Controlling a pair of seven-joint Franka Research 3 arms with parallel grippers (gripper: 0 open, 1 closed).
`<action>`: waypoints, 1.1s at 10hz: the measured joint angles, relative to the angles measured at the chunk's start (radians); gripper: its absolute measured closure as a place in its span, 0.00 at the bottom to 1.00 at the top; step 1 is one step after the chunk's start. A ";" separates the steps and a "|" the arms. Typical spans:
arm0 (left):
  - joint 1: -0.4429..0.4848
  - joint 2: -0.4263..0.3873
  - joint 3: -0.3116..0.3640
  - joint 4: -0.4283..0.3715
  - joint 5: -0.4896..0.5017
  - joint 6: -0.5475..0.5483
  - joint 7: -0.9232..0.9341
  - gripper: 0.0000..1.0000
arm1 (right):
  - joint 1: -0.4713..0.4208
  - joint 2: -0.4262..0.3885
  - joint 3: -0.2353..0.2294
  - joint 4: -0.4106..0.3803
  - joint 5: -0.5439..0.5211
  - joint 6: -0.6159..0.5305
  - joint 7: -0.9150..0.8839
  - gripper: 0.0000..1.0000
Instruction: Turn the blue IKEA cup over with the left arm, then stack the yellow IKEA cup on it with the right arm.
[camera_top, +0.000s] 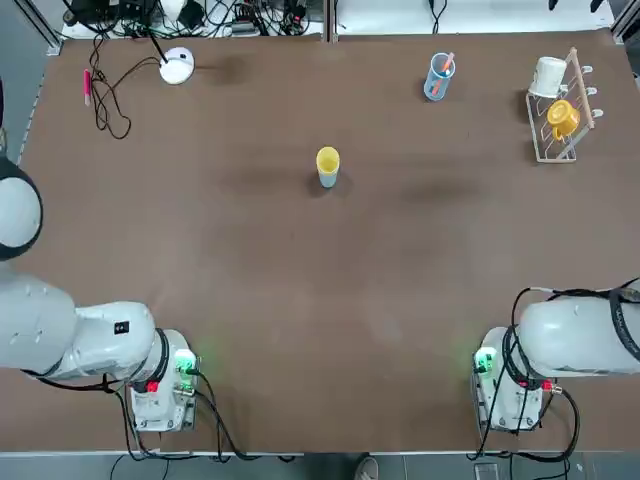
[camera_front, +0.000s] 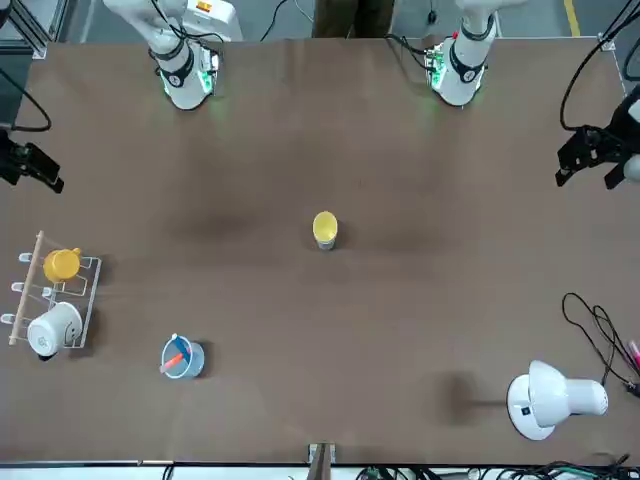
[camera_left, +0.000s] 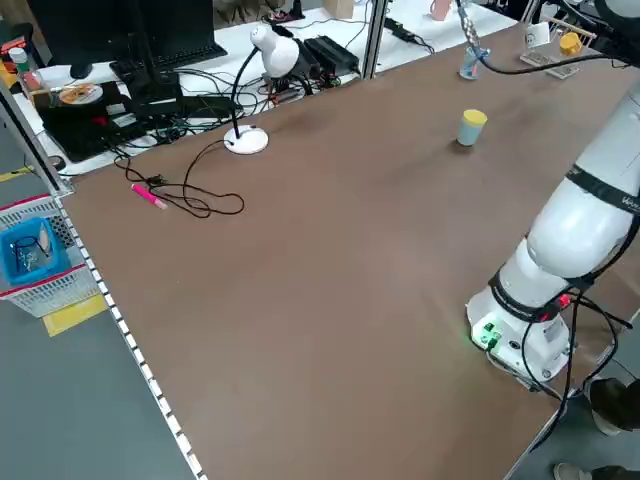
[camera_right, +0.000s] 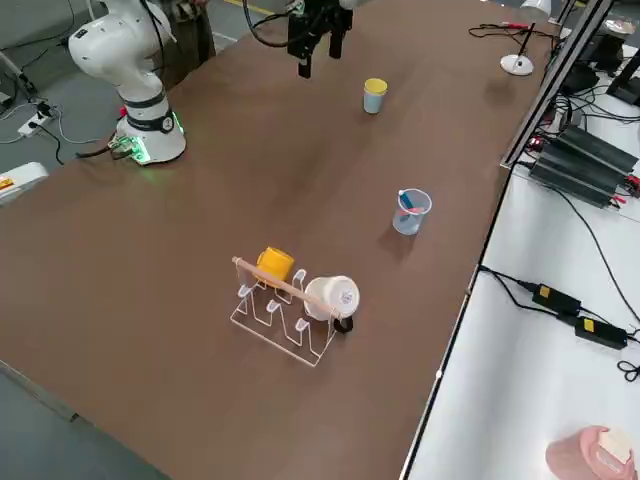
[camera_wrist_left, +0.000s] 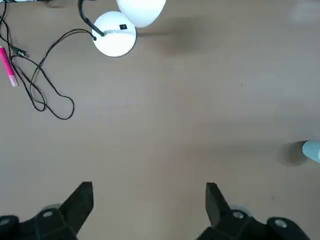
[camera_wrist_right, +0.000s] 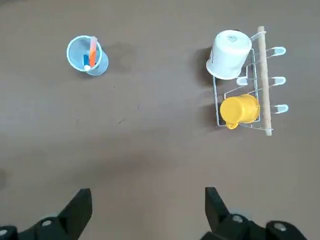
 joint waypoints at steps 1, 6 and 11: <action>0.000 0.000 0.000 0.000 0.000 0.000 -0.001 0.01 | 0.014 0.000 0.000 0.012 0.000 -0.012 0.000 0.00; 0.000 0.002 0.000 0.000 0.000 0.000 -0.001 0.01 | 0.035 0.002 0.000 0.038 0.000 -0.033 0.000 0.00; 0.000 0.002 0.002 0.000 0.000 0.000 -0.001 0.01 | 0.036 0.011 -0.001 0.038 0.000 -0.036 -0.001 0.00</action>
